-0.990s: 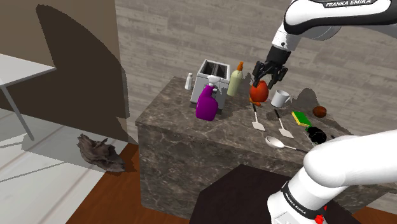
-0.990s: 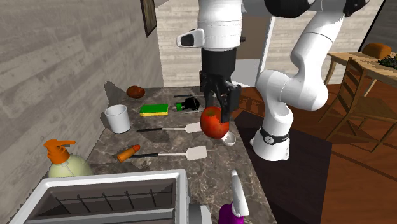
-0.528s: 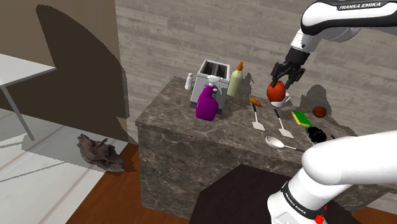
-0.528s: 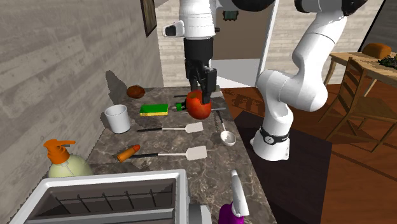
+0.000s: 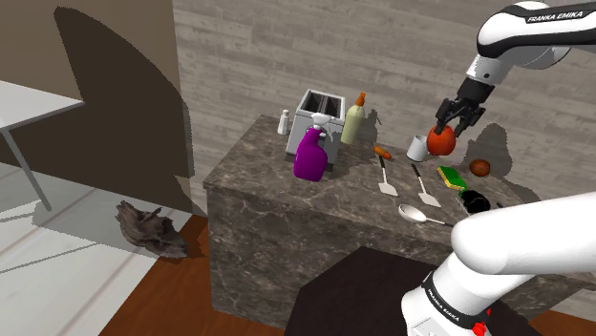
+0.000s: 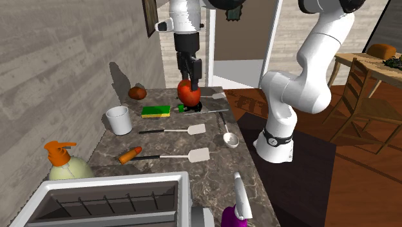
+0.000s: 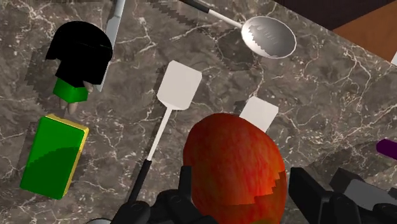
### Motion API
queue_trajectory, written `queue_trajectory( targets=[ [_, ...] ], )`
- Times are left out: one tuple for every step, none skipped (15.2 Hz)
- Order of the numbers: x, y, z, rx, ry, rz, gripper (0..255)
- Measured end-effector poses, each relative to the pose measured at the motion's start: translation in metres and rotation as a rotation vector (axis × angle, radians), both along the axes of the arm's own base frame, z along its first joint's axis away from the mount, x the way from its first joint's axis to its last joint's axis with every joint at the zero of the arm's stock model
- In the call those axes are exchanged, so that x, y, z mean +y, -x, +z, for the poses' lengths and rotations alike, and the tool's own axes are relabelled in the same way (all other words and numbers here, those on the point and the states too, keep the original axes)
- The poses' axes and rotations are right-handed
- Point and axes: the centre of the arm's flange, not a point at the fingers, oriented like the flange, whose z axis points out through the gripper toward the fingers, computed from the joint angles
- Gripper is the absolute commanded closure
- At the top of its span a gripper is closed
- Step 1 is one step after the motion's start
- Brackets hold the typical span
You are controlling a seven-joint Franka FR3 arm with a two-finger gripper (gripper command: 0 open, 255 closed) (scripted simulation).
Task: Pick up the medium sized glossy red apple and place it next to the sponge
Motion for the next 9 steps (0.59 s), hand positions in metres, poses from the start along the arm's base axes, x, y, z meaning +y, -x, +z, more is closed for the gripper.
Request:
queue_trajectory(
  targets=[
    [-0.014,0.004,-0.001,0.000,0.000,0.000,255],
    [-0.027,0.012,-0.002,0.000,0.000,0.000,255],
    [-0.039,0.018,-0.001,0.000,0.000,0.000,255],
    [-0.051,0.023,-0.003,0.000,0.000,0.000,255],
    [-0.062,0.027,-0.001,0.000,0.000,0.000,255],
    [-0.075,0.033,-0.001,0.000,0.000,0.000,255],
    [-0.087,0.039,0.000,0.000,0.000,0.000,255],
    [-0.097,0.044,0.000,0.000,0.000,0.000,255],
    [-0.111,0.050,-0.002,0.000,0.000,-0.001,255]
  ],
)
